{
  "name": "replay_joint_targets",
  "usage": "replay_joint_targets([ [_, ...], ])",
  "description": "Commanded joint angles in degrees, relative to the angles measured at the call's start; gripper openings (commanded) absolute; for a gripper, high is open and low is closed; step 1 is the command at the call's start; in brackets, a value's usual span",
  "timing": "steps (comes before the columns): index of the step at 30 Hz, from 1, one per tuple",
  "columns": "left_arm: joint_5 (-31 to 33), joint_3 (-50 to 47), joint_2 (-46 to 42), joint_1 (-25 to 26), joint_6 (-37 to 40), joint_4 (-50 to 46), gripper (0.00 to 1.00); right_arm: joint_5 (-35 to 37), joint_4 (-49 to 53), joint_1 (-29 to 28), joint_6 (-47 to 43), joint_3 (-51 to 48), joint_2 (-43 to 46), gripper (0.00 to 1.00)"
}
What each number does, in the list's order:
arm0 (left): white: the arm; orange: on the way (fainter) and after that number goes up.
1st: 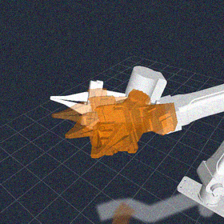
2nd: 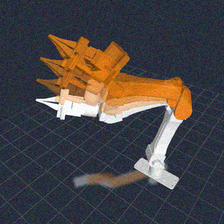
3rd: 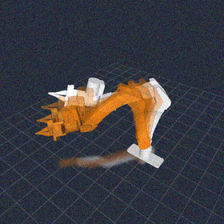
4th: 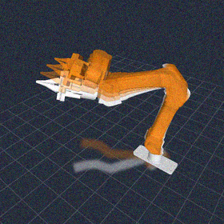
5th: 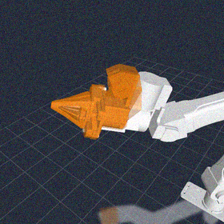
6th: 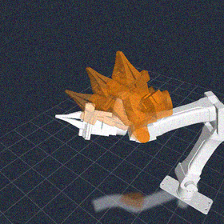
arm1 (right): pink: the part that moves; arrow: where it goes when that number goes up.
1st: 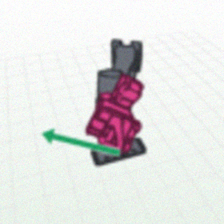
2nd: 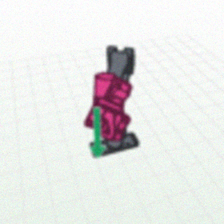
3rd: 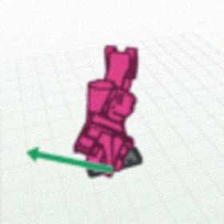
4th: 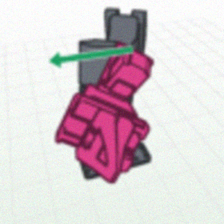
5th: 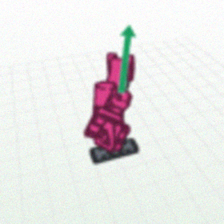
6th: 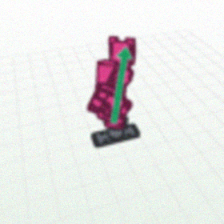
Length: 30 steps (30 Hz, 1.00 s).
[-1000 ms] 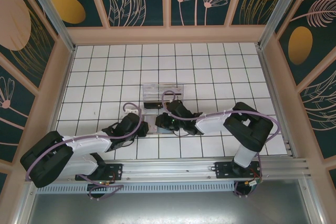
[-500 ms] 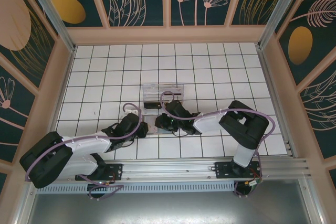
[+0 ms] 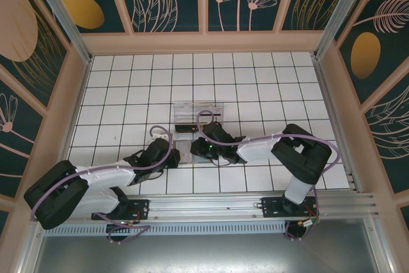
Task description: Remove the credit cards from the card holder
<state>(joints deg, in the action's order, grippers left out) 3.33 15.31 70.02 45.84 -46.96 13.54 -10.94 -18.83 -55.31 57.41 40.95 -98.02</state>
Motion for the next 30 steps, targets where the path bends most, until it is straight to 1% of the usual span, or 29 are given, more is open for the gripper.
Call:
replay_joint_targets([
  [1,-0.8,-0.7,0.2,-0.2,-0.6,1.1,0.1,-1.5,-1.6,0.5,0.0,-0.3,-0.7,0.2],
  [4,-0.9,-0.7,0.0,-0.3,-0.6,1.0,0.1,-3.0,-2.3,0.3,-0.2,0.6,-2.2,0.19],
  [16,-1.2,-0.7,-0.2,-0.2,-0.7,1.0,0.09,-4.9,-2.7,0.3,-1.0,2.4,-4.6,0.19],
  [19,-1.3,-0.7,-0.3,-0.2,-0.7,0.9,0.08,-4.6,-2.3,0.4,-1.0,2.1,-4.2,0.14],
  [21,-1.0,-0.7,-0.4,-0.2,-0.7,0.6,0.05,-4.1,-2.2,0.7,-0.8,1.3,-3.3,0.11],
  [25,0.1,-0.5,0.0,-0.2,-0.6,-0.5,0.0,-3.3,-1.8,1.7,-1.0,-0.8,-1.1,0.08],
  [30,0.9,0.1,1.6,-0.2,-0.6,-1.7,0.0,-3.0,-2.1,2.8,-1.0,-3.2,1.0,0.07],
])
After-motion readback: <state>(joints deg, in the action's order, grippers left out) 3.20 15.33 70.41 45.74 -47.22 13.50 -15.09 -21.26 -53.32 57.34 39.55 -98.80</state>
